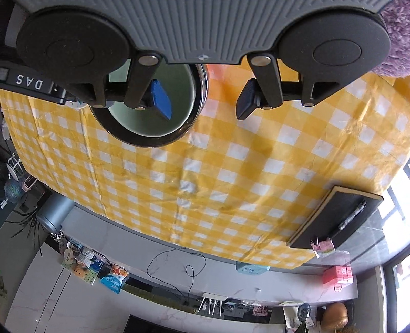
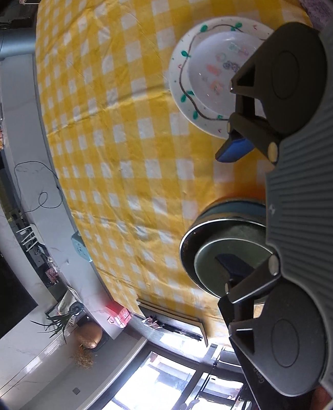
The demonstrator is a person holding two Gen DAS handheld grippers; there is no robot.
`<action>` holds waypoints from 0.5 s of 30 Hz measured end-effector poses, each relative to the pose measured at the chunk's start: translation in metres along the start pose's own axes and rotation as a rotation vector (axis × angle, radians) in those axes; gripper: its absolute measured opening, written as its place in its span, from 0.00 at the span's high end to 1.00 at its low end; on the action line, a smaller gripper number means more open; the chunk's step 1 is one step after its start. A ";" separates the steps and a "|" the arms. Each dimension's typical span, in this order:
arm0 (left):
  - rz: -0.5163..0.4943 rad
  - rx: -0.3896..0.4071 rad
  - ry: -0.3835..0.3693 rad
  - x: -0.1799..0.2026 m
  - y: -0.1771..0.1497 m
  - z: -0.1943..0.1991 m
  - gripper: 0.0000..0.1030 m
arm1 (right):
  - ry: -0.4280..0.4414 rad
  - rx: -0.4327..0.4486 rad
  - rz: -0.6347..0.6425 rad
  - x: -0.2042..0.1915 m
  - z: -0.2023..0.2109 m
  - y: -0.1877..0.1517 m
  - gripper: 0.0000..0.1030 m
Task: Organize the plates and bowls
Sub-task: 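Move both grippers to the rim of the nested bowl stack and close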
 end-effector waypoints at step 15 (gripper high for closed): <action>0.121 -0.095 -0.145 -0.010 -0.020 -0.032 0.34 | -0.080 -0.104 -0.018 0.003 -0.036 -0.013 0.35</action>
Point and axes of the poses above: each gripper's, at about its wrist camera, not at the fingertips, and z roughly against the way its jaws point, x to its right, y to its top, the point moved 6 cm from there along -z, roughly the way its jaws point, and after that the axes turned 7 degrees about -z, right-handed, at the moved point
